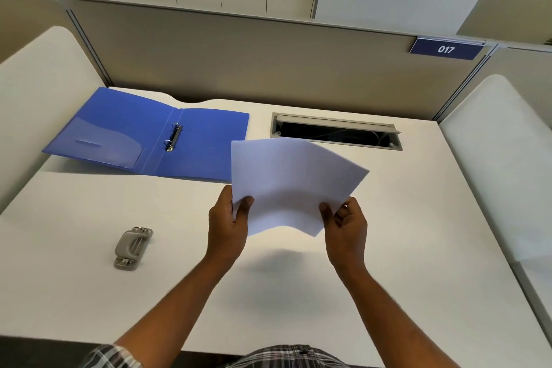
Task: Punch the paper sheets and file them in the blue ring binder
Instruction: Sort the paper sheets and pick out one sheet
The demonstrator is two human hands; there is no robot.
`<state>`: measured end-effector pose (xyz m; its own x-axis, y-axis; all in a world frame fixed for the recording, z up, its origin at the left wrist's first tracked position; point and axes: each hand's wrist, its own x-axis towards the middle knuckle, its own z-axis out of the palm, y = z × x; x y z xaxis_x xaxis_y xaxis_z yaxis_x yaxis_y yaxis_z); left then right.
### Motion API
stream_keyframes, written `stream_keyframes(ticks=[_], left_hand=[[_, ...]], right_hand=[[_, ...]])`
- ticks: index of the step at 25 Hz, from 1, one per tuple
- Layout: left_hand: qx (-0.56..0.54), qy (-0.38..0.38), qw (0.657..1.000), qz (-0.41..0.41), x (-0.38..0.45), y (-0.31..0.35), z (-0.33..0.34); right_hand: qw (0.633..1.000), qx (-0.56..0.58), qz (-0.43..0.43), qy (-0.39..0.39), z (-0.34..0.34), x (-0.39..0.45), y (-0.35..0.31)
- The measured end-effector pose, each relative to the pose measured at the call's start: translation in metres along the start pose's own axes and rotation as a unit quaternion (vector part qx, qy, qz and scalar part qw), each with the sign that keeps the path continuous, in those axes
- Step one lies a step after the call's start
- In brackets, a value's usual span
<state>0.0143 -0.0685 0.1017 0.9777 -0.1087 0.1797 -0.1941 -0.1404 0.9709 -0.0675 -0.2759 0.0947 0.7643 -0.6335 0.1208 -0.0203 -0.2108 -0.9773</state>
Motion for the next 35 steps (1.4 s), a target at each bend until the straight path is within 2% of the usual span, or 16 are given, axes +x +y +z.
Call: stream_keyframes(ticks=[3, 7, 10, 14, 17, 21, 26, 29, 35], left_hand=[[0.011, -0.010, 0.999, -0.035, -0.008, -0.016, 0.003], [0.050, -0.059, 0.989, -0.128, -0.027, -0.050, 0.004], [0.079, -0.077, 0.983, -0.147, -0.029, -0.060, 0.002], [0.098, -0.079, 0.980, -0.155, -0.012, -0.053, 0.000], [0.101, -0.083, 0.975, -0.177, 0.001, -0.047, -0.004], [0.087, -0.085, 0.970, -0.212, 0.003, -0.047, -0.007], [0.027, -0.060, 0.989, -0.132, -0.009, -0.045, -0.008], [0.037, -0.056, 0.993, -0.094, -0.010, -0.042, -0.009], [0.051, -0.073, 0.994, -0.063, -0.008, -0.036, -0.007]], right_hand=[[1.000, -0.021, 0.014, -0.005, 0.003, -0.009, 0.009], [0.991, -0.084, 0.091, -0.047, 0.007, -0.026, 0.035], [0.987, -0.101, 0.105, -0.064, 0.007, -0.025, 0.042], [0.987, -0.059, 0.115, -0.093, 0.000, -0.014, 0.041], [0.978, 0.002, 0.157, -0.136, -0.007, -0.005, 0.040], [0.973, -0.009, 0.170, -0.154, -0.005, -0.004, 0.043], [0.989, -0.062, 0.103, -0.088, 0.005, -0.015, 0.037], [0.993, -0.071, 0.077, -0.053, 0.008, -0.019, 0.034], [0.993, -0.063, 0.088, -0.041, 0.015, -0.021, 0.030]])
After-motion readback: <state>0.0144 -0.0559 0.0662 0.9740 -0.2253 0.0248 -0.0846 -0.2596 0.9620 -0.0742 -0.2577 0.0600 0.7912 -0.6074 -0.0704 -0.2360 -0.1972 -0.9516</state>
